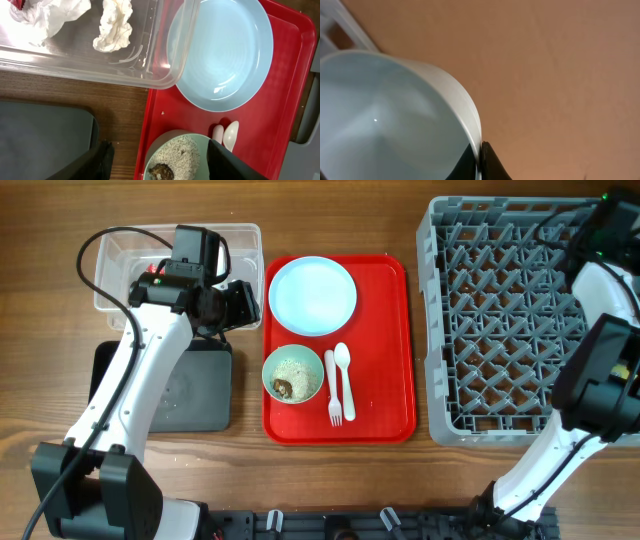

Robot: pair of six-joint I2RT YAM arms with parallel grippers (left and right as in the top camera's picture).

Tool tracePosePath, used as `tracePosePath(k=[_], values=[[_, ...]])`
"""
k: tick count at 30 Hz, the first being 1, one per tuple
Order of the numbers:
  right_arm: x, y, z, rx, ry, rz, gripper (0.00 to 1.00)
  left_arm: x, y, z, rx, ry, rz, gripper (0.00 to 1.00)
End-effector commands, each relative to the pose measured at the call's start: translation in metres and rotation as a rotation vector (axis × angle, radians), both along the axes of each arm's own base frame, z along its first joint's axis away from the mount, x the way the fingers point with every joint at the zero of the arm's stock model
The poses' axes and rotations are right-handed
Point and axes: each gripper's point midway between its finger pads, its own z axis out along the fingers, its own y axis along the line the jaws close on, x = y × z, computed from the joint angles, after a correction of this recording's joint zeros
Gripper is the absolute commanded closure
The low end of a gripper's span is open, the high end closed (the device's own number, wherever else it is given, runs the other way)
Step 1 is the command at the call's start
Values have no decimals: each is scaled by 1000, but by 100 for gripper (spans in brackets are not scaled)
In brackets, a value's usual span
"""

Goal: Sort waste into correct bins and load items into the dishwasher rack
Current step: 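Carry the light-blue bowl into the dishwasher rack with the right gripper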

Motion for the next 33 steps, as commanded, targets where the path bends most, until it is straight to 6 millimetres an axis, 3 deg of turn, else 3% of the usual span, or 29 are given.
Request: tracePosePath(k=[1, 4, 7, 11, 20, 24, 26, 31, 33], values=[[21, 27, -14, 22, -35, 67, 90, 2, 3, 11, 6, -36, 1, 39], [29, 41, -15, 24, -26, 95, 79, 2, 3, 11, 7, -35, 1, 39], [37, 55, -16, 26, -23, 123, 55, 2, 3, 11, 7, -35, 1, 39], [43, 66, -12, 24, -33, 146, 37, 3, 3, 11, 6, -39, 1, 39], [52, 98, 35, 96, -151, 287, 28, 5, 3, 12, 4, -50, 1, 39], [62, 158, 23, 444, -183, 562, 27, 5, 3, 12, 4, -50, 1, 38], [63, 203, 20, 668, -214, 719, 27, 5, 3, 12, 4, -50, 1, 38], [43, 321, 47, 1135, -282, 1039, 27, 2, 3, 11, 7, -37, 1, 37], [31, 359, 55, 1252, -268, 1119, 27, -3, 4, 8, 11, -14, 1, 37]])
